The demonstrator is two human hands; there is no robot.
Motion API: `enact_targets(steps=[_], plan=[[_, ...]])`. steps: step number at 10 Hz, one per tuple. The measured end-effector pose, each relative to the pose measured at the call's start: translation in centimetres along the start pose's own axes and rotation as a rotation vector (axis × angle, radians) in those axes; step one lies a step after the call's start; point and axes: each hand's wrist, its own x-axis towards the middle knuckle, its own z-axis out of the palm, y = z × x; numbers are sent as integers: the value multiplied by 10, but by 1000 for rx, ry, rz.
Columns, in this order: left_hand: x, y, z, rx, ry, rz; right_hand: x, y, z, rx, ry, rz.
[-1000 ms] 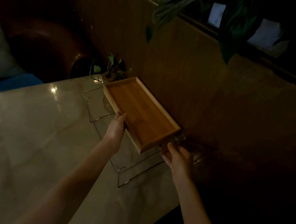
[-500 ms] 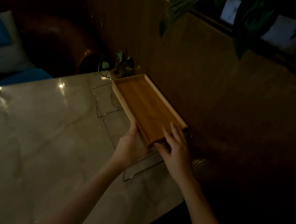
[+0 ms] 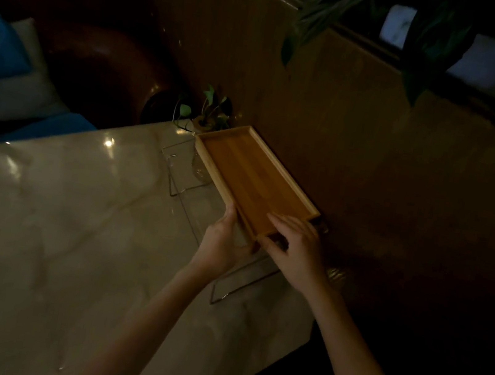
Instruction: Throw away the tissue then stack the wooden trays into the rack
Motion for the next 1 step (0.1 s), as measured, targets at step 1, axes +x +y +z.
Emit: enact_targets(steps=[1], plan=[[5,6,-32,38,-48,-18,21,-19,-14,3,-78,-25]])
